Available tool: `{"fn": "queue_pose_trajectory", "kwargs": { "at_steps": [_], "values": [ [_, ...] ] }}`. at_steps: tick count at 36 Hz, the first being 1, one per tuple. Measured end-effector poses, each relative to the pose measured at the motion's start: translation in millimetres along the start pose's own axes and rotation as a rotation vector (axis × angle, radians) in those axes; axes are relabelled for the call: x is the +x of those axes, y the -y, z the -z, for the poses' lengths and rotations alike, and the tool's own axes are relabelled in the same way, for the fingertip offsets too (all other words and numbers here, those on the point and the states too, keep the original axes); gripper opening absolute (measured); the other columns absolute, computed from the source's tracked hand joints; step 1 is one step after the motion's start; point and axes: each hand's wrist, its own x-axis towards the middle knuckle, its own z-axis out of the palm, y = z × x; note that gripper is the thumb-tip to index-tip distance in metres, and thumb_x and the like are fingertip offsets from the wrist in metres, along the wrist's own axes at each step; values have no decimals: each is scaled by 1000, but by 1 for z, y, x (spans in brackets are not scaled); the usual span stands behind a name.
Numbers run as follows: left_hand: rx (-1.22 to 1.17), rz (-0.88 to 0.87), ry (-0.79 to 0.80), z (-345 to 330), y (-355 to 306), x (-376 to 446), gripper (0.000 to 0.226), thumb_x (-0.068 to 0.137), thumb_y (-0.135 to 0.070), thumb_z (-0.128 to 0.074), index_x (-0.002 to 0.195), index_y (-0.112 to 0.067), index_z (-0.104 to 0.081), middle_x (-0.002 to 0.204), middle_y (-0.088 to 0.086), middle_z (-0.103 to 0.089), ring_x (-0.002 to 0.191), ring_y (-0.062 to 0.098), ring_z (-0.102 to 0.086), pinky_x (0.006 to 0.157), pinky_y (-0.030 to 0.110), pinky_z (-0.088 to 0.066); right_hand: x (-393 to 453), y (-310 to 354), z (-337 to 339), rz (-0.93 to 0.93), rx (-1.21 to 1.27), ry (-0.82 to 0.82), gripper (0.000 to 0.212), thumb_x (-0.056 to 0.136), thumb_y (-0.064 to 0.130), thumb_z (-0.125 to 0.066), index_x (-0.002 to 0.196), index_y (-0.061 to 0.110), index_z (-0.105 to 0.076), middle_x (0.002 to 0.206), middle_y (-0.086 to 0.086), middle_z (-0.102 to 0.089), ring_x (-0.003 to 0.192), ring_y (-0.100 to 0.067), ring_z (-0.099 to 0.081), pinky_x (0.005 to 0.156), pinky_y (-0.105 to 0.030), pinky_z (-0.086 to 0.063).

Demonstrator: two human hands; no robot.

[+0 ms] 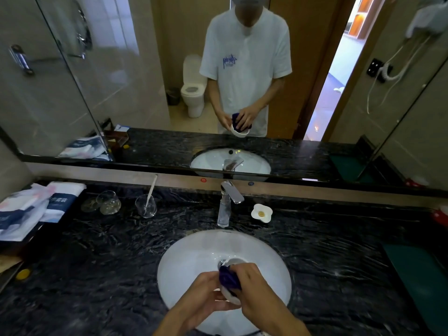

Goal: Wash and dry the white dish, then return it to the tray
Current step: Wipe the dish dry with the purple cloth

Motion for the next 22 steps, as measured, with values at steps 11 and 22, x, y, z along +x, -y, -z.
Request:
{"fn": "queue_pose_trajectory", "kwargs": {
  "at_steps": [11,22],
  "values": [
    [99,29,-29,7,1,-6,38,98,-30,-58,93,2,-77,95,25,-74,86,39,-70,84,62,-57,-2,-22,33,-70,220,264,38,81,18,-73,117,30,-64,115,3,-71,103,-8,-66,88,-16,-52],
    [42,73,-8,13,-5,-4,30,98,-18,-60,107,8,-72,110,33,-70,104,54,-66,94,69,-49,8,-21,-1,282,-610,-40,52,73,19,-70,122,19,-51,124,-2,-59,110,-28,-55,80,-37,-51]
  ]
}}
